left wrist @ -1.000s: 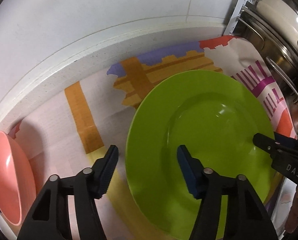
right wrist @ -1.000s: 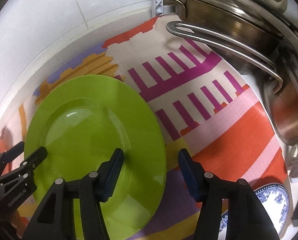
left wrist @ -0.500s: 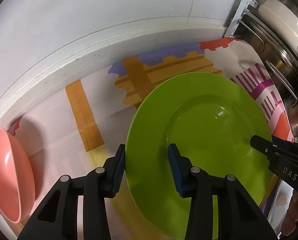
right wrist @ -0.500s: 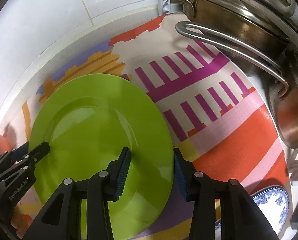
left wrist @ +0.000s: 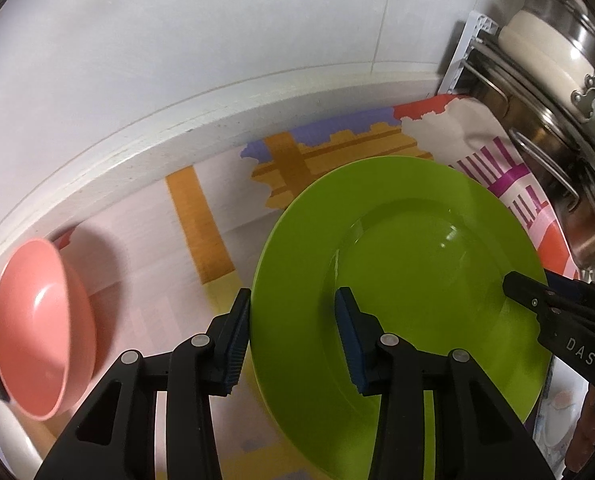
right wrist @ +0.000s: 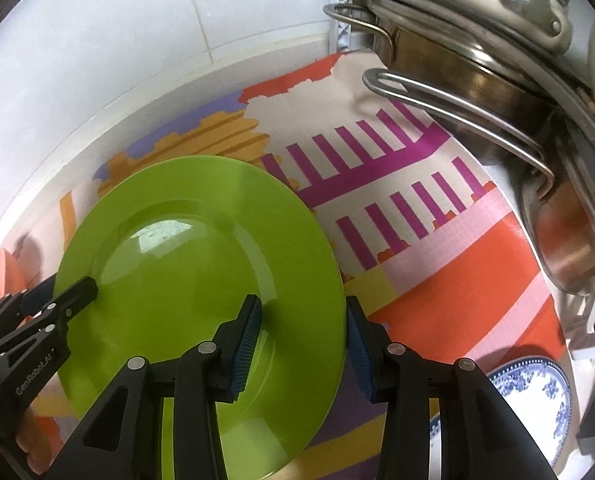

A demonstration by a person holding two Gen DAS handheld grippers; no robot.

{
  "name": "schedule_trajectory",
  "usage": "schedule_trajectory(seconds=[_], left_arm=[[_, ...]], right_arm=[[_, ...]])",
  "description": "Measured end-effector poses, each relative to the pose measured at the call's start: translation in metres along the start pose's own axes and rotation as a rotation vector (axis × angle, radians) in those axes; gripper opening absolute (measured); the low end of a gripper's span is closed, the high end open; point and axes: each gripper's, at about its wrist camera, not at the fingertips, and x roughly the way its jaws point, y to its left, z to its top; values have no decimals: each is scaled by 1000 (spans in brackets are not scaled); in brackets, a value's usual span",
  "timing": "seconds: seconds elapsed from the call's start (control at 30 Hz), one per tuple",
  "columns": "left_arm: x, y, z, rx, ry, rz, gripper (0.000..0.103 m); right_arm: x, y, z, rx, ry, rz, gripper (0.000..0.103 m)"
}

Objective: Organize plates and bowls
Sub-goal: 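Lift the green plate with both grippers and carry it over the blue-and-white plate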

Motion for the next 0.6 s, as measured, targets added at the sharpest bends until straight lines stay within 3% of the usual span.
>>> schedule_trajectory(seconds=[0.6], left_arm=[[-88, 37, -45, -64, -92, 19, 41]], right_arm=[[-92, 27, -46, -73, -144, 4, 42]])
